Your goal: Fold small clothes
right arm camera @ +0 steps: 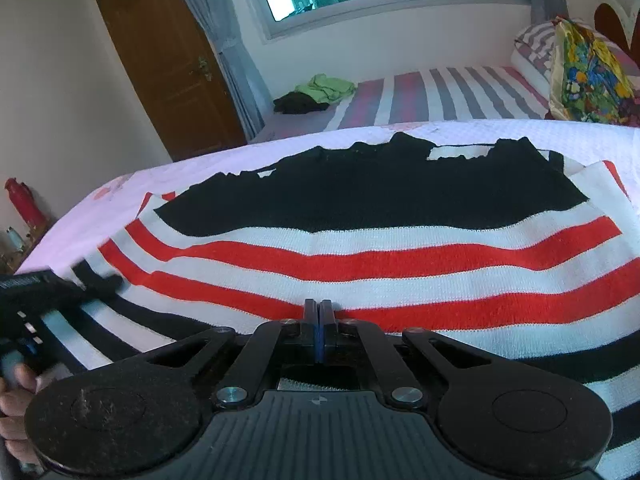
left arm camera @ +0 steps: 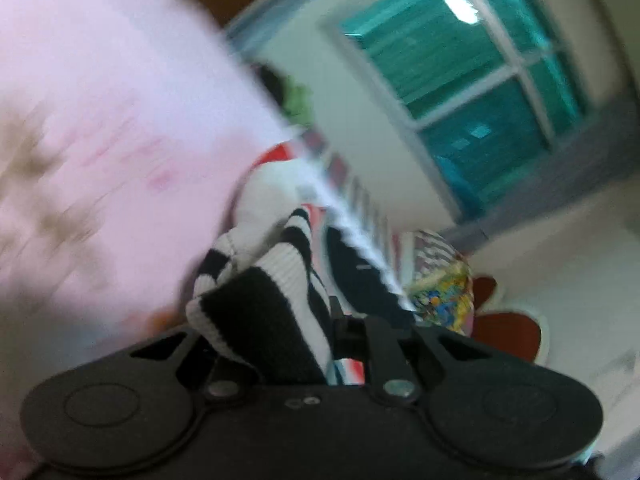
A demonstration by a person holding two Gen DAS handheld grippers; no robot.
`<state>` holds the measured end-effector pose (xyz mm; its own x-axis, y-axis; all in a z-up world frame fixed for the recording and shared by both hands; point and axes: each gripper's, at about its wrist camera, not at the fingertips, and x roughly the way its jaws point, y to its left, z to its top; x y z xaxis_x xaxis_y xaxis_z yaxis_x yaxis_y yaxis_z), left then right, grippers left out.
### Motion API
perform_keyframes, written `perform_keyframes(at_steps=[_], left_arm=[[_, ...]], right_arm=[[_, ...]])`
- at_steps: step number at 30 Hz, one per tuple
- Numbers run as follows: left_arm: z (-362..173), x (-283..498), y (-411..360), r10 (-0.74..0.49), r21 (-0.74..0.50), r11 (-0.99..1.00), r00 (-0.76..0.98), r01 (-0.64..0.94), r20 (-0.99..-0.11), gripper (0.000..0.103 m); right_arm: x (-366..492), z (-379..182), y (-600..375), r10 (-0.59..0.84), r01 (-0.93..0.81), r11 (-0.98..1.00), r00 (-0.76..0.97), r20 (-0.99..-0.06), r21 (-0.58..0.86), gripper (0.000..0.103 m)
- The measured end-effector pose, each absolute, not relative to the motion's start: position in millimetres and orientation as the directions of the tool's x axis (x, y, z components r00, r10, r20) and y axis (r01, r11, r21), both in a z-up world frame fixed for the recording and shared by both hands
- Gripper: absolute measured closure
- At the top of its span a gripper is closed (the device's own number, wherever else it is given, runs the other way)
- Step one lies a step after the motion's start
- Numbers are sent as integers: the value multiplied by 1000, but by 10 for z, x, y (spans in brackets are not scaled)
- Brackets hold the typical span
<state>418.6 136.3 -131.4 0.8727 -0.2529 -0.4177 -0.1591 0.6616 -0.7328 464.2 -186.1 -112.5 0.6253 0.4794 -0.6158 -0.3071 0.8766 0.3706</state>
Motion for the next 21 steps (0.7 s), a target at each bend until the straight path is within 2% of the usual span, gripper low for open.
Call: perform_keyframes(at_steps=[4, 9, 12, 13, 15, 16, 17, 18, 19, 21], left_arm=[[-796, 4347, 926, -345, -692, 722, 872, 10, -347, 90], [-503, 4623, 101, -499, -640, 745, 793, 188, -349, 90], [-649, 4801, -617, -573, -594, 761, 702, 263, -423, 87], [-757, 4841, -861, -600, -585, 758, 660, 287, -453, 79], [-1009, 4883, -1319, -616, -547, 776, 563, 314, -551, 72], [-1137, 4858, -1548, -605, -513, 794, 510, 326, -612, 66], [-1189, 4768, -1725, -570, -448, 821, 506, 353, -647, 64], [-1149, 4648, -1801, -541, -387, 841, 548, 379, -638, 58], [-1055, 4556, -1790, -564, -386, 825, 557, 413, -610, 49], [-856, 4364, -1512, -646, -485, 761, 570, 430, -508, 43]], right_arm=[[4634, -1081, -1976, 493, -269, 864, 628, -602, 426, 103], [4318, -779, -2931, 411, -86, 823, 772, -484, 562, 103], [4082, -620, -3581, 344, 3, 803, 815, -467, 596, 103], [4018, -575, -3730, 332, 16, 798, 823, -461, 603, 103], [3921, -498, -3987, 304, 53, 793, 829, -469, 606, 103], [3879, -475, -4088, 295, 69, 788, 829, -475, 612, 99], [3838, -452, -4173, 282, 88, 785, 831, -479, 614, 70], [3785, -432, -4236, 267, 97, 785, 838, -476, 612, 37], [3726, -405, -4285, 254, 97, 788, 848, -464, 608, 32], [3652, -374, -4355, 287, 71, 778, 843, -454, 624, 32]])
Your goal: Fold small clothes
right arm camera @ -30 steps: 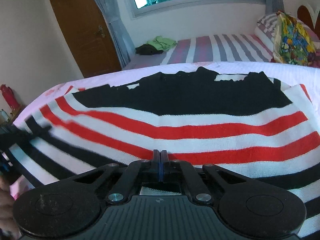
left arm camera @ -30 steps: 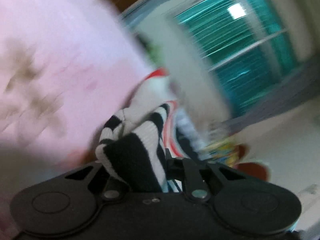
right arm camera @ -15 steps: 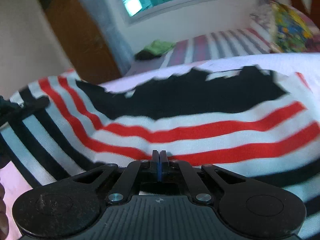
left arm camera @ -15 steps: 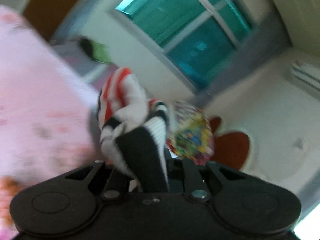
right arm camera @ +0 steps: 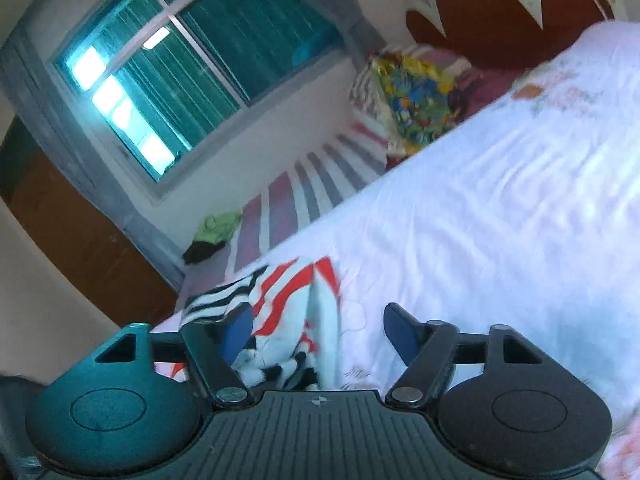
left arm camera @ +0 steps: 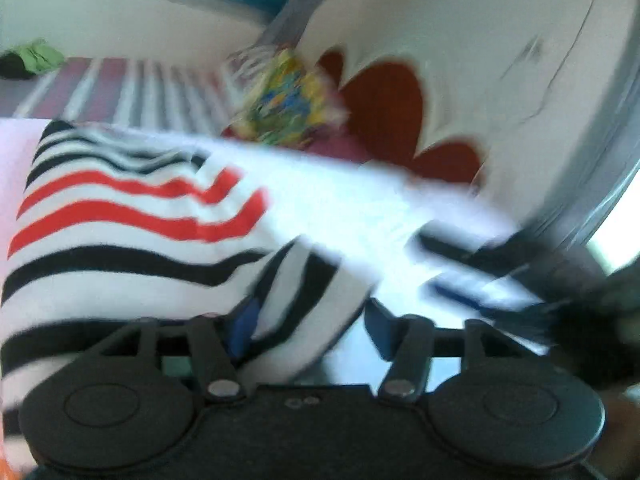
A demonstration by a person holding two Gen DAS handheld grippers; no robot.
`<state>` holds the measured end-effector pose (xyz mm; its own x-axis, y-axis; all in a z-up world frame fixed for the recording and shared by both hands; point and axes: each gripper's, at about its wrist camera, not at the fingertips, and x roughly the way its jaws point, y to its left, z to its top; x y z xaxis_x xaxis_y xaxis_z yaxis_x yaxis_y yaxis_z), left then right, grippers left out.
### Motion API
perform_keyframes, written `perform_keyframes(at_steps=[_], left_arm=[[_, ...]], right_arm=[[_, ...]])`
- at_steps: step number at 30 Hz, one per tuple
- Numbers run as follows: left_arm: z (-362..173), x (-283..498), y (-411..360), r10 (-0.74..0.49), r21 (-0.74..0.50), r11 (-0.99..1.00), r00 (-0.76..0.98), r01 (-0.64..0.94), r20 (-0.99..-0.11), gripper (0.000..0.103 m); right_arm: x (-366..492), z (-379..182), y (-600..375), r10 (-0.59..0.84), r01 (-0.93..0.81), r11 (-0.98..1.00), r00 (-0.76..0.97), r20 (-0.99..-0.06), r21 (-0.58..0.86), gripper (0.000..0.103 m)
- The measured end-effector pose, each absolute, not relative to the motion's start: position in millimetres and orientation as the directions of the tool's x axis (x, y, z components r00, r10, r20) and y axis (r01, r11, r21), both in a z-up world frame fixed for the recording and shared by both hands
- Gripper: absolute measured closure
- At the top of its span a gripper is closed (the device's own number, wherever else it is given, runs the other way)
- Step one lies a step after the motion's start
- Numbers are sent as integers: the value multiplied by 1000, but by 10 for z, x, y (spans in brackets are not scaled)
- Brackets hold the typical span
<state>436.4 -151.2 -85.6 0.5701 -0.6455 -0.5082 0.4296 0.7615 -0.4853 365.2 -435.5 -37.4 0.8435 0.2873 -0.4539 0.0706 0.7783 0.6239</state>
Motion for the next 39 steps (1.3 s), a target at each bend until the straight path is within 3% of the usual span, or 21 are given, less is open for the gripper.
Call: perform_keyframes(at_steps=[4, 8, 13, 17, 19, 20, 24, 31, 32, 34, 35, 37, 39], left_arm=[[-607, 4347, -912, -545, -423, 829, 700, 366, -462, 31], [-687, 4697, -832, -390, -285, 920, 705, 269, -593, 40], [-916, 4678, -659, -360, -287, 932, 675, 222, -644, 41], [-978, 4471, -488, -390, -352, 914, 670, 200, -632, 41], [-946, 4320, -457, -381, -340, 919, 667, 199, -640, 41], [-959, 4325, -485, -383, -337, 919, 664, 204, -642, 41], [-961, 4375, -516, -395, -334, 915, 660, 224, -639, 41], [-1033, 4328, -424, -412, -361, 907, 645, 218, -644, 40], [-1027, 4327, -412, -407, -356, 909, 646, 217, -645, 40], [-995, 4324, -364, -390, -341, 916, 665, 210, -637, 41], [-986, 4327, -335, -384, -339, 918, 675, 206, -630, 41], [-993, 4367, -268, -380, -342, 919, 675, 197, -633, 41], [-990, 4379, -218, -361, -325, 927, 679, 187, -639, 41]], right_arm=[[3643, -396, -4317, 377, 36, 727, 814, -442, 686, 32], [3698, -428, -4117, 429, 43, 715, 761, -486, 698, 32], [3835, -400, -4071, 464, 68, 701, 713, -526, 710, 32], [4003, -453, -4004, 477, 94, 711, 664, -576, 697, 32], [4021, -519, -3943, 461, 113, 722, 657, -596, 683, 58], [4023, -576, -3927, 466, 130, 710, 649, -600, 692, 80], [3952, -711, -3857, 450, 150, 703, 664, -598, 695, 83], [3767, -1046, -3963, 478, 197, 546, 725, -495, 815, 83], [3738, -1043, -3959, 497, 184, 520, 728, -471, 834, 89], [3658, -1080, -3925, 578, 129, 365, 745, -333, 922, 89], [3637, -1052, -3849, 593, 100, 382, 736, -326, 919, 89], [3620, -1100, -3782, 553, 140, 504, 706, -443, 852, 89], [3537, -1154, -3976, 519, 170, 508, 722, -458, 844, 88]])
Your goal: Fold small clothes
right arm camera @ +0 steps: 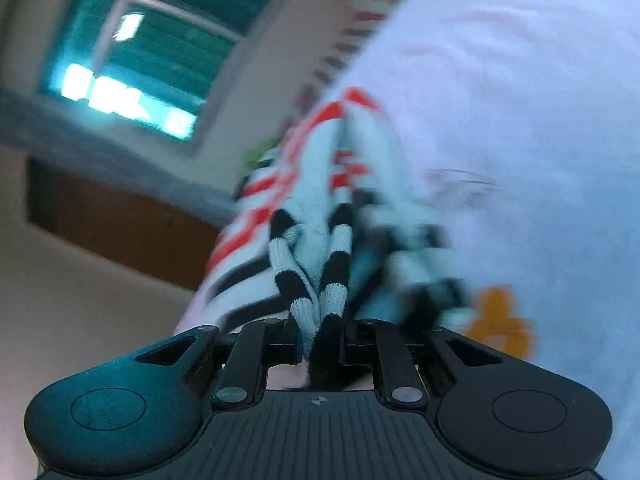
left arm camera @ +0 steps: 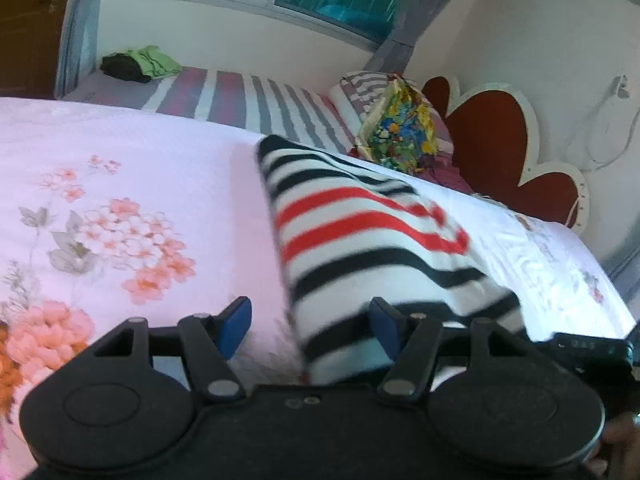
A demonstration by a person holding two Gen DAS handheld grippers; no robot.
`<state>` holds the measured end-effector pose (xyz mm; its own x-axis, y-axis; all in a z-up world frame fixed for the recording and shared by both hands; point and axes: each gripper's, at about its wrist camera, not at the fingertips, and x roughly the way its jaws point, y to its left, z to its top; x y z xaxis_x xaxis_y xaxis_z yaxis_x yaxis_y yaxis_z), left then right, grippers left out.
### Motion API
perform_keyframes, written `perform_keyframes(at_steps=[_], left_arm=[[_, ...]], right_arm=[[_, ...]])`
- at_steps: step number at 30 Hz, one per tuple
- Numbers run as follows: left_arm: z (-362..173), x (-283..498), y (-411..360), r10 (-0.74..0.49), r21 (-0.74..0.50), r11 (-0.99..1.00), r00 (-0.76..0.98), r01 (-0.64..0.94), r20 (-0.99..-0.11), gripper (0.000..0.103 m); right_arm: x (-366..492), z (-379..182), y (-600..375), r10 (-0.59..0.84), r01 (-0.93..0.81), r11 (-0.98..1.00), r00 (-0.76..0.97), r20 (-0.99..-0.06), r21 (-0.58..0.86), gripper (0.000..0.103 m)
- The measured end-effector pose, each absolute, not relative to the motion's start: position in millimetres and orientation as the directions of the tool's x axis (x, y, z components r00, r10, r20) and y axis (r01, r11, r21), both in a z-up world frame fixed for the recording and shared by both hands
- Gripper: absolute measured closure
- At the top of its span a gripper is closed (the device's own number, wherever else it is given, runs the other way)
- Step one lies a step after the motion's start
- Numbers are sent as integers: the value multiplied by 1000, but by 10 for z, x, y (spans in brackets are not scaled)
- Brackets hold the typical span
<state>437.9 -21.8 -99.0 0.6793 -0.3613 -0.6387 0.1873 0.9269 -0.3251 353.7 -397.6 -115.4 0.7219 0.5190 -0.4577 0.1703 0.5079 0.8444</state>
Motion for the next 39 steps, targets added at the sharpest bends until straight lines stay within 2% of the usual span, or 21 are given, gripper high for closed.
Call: perform_keyframes(at_steps=[1, 3, 4, 8, 16, 17, 18, 21, 23, 24, 26, 28, 31, 32, 34, 37, 38, 39], left_arm=[[-983, 4375, -194, -357, -318, 929, 682, 188, -639, 41], [-975, 4376, -154, -360, -318, 928, 683, 194, -635, 41], [-968, 4392, -144, -366, -320, 926, 684, 200, -631, 41], [-934, 4549, -177, -378, -328, 921, 690, 210, -618, 41], [-957, 4816, -338, -389, -312, 919, 666, 239, -636, 43], [-978, 4841, -340, -391, -317, 918, 663, 237, -639, 43], [-1000, 4864, -334, -394, -326, 917, 660, 231, -639, 43], [-1041, 4917, -308, -394, -344, 915, 659, 213, -641, 43], [-1033, 4967, -300, -382, -338, 919, 667, 203, -639, 42], [-1035, 5001, -302, -380, -341, 919, 670, 197, -638, 45], [-1087, 5095, -306, -399, -373, 908, 657, 189, -639, 51], [-1115, 5161, -387, -415, -380, 903, 637, 200, -650, 62], [-1004, 5141, -621, -364, -259, 932, 657, 255, -661, 61], [-1012, 5144, -690, -338, -218, 941, 660, 261, -671, 61], [-1078, 5165, -774, -313, -171, 947, 655, 273, -688, 55], [-1087, 5154, -814, -300, -134, 947, 656, 291, -693, 54], [-1053, 5154, -791, -302, -135, 946, 650, 294, -698, 54], [-996, 5147, -757, -303, -136, 946, 652, 294, -696, 57]], right_arm=[[3470, -1077, -4047, 490, 155, 540, 741, -459, 827, 87], [3367, -873, -4136, 450, 112, 604, 770, -453, 789, 51], [3338, -747, -4167, 411, 90, 648, 795, -447, 756, 48], [3693, -520, -4195, 417, 35, 702, 789, -451, 711, 48], [4260, -633, -3845, 440, -54, 814, 707, -553, 579, 48], [4361, -704, -3777, 436, -66, 830, 696, -570, 554, 52], [4372, -738, -3732, 431, -83, 845, 691, -580, 529, 61], [4528, -805, -3471, 356, -148, 921, 695, -625, 361, 62], [4628, -830, -3346, 333, -186, 939, 707, -623, 290, 62], [4652, -840, -3288, 326, -203, 944, 712, -622, 262, 80], [4631, -825, -3184, 290, -234, 957, 742, -604, 173, 93], [4574, -800, -3166, 261, -236, 964, 777, -573, 119, 94], [4502, -758, -3356, 273, -215, 962, 798, -537, 169, 94], [4537, -819, -3391, 296, -217, 955, 778, -555, 204, 94], [4638, -1046, -3377, 270, -201, 963, 738, -619, 180, 93], [4624, -1111, -3452, 266, -155, 961, 748, -608, 229, 91], [4593, -1044, -3463, 240, -135, 968, 760, -604, 213, 86], [4534, -951, -3476, 207, -115, 975, 791, -575, 192, 85]])
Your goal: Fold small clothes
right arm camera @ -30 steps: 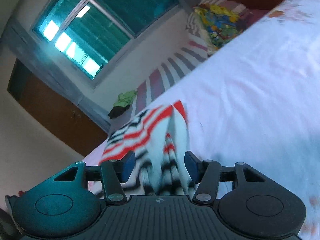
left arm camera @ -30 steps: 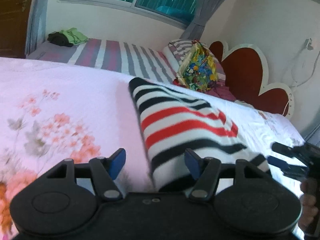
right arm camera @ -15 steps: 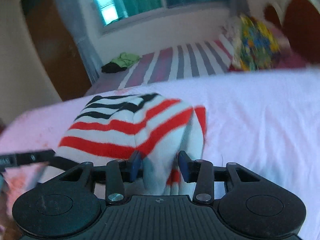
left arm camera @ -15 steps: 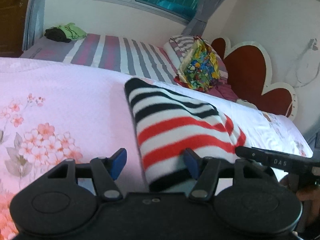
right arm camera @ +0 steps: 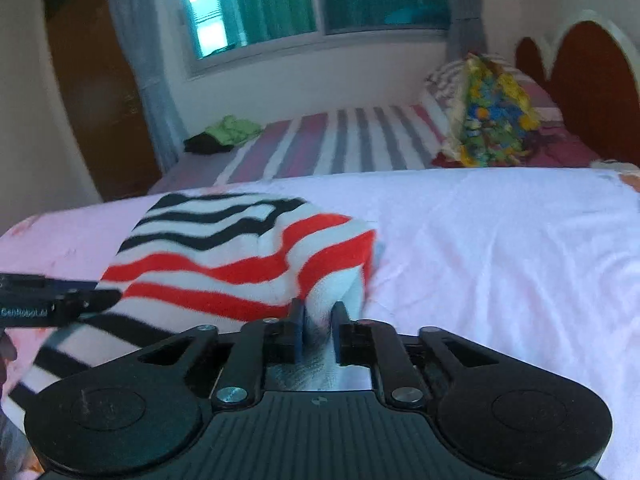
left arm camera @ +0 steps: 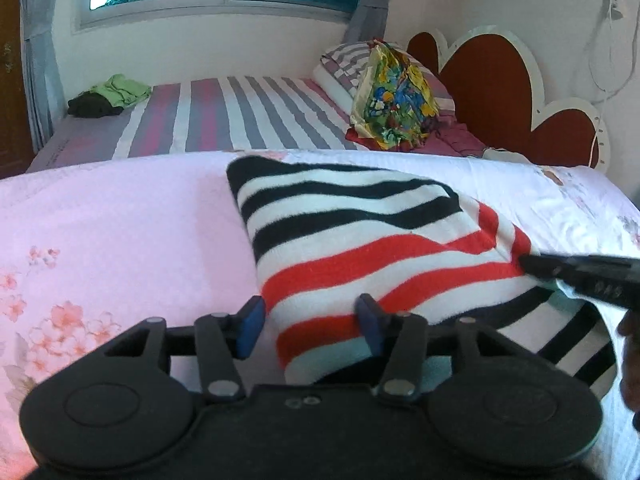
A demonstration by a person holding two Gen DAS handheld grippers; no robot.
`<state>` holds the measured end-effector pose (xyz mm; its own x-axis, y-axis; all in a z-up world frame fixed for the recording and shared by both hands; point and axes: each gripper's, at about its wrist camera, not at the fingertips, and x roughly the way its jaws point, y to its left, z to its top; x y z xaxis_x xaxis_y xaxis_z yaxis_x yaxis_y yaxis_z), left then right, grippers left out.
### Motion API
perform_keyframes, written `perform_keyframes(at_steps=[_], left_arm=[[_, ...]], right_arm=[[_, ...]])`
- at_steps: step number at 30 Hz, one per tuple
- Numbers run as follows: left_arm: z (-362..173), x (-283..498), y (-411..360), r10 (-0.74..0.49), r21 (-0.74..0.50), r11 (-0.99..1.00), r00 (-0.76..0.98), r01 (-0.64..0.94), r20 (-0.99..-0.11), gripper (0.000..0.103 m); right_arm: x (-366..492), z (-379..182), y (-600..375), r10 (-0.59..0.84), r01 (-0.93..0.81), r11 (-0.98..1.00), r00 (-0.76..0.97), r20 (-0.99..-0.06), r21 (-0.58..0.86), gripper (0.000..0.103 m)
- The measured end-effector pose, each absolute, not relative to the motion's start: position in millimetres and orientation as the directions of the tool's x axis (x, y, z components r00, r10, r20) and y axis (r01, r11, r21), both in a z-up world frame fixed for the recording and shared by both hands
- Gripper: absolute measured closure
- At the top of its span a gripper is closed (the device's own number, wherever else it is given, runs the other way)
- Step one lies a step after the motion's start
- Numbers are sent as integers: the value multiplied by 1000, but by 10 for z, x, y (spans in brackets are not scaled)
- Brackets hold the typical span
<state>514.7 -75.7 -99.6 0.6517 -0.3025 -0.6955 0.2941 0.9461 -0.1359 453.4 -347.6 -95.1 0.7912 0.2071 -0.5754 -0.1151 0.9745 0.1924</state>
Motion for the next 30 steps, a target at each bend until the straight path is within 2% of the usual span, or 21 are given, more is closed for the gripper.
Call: perform_keyframes(at_steps=[3, 6, 7, 9, 10, 11, 13, 15, 19, 21, 22, 23, 25, 26, 27, 28, 30], left_arm=[[-813, 5112, -650, -344, -171, 936, 695, 307, -631, 58], [-828, 5321, -791, -333, -156, 938, 676, 310, -658, 58], [-904, 5415, -885, -329, -144, 935, 640, 324, -694, 55], [-1045, 5473, -1032, -270, -61, 941, 631, 333, -727, 51], [-1072, 5464, -1083, -258, -22, 936, 641, 351, -723, 49], [-1056, 5455, -1095, -252, -12, 935, 641, 354, -725, 50], [-889, 5331, -1039, -285, -34, 926, 640, 375, -713, 58], [-723, 5043, -912, -362, -86, 906, 655, 413, -663, 57], [-736, 4487, -824, -419, -135, 888, 652, 440, -632, 55], [-893, 4432, -871, -389, -113, 897, 644, 427, -658, 50], [-1000, 4412, -865, -367, -96, 905, 647, 414, -669, 43], [-1058, 4395, -847, -353, -87, 910, 647, 405, -676, 39], [-1101, 4371, -782, -374, -120, 906, 637, 405, -674, 36], [-1102, 4342, -745, -375, -131, 907, 628, 399, -682, 37], [-1068, 4303, -713, -373, -126, 908, 631, 400, -680, 43], [-1001, 4275, -671, -373, -120, 908, 644, 402, -668, 51], [-882, 4240, -650, -368, -136, 918, 671, 373, -644, 55]], right_arm=[[4531, -643, -3475, 159, -104, 985, 849, -503, 136, 85], [4856, -656, -3357, 197, -152, 980, 808, -555, 127, 85], [4961, -719, -3304, 202, -171, 979, 792, -576, 109, 85], [5216, -1024, -3270, 163, -158, 985, 686, -709, 74, 86], [5232, -1127, -3300, 122, -137, 990, 677, -725, 38, 85], [5234, -1130, -3359, 127, -128, 990, 685, -717, 52, 85], [5083, -931, -3458, 132, -101, 991, 713, -688, 86, 85], [4729, -637, -3528, 205, -160, 979, 778, -594, 128, 85], [4053, -449, -3463, 376, -350, 924, 769, -517, 152, 85], [3920, -614, -3367, 363, -374, 923, 763, -535, 93, 85], [3909, -774, -3369, 331, -353, 932, 747, -577, 77, 85], [3953, -943, -3405, 301, -324, 942, 714, -632, 82, 86], [3971, -1064, -3539, 325, -287, 943, 693, -643, 167, 86], [3946, -1005, -3541, 323, -281, 944, 693, -645, 171, 86], [3901, -902, -3502, 312, -286, 947, 714, -627, 145, 87], [3834, -777, -3499, 308, -287, 949, 744, -593, 133, 89], [3758, -564, -3515, 320, -273, 947, 798, -511, 167, 89]])
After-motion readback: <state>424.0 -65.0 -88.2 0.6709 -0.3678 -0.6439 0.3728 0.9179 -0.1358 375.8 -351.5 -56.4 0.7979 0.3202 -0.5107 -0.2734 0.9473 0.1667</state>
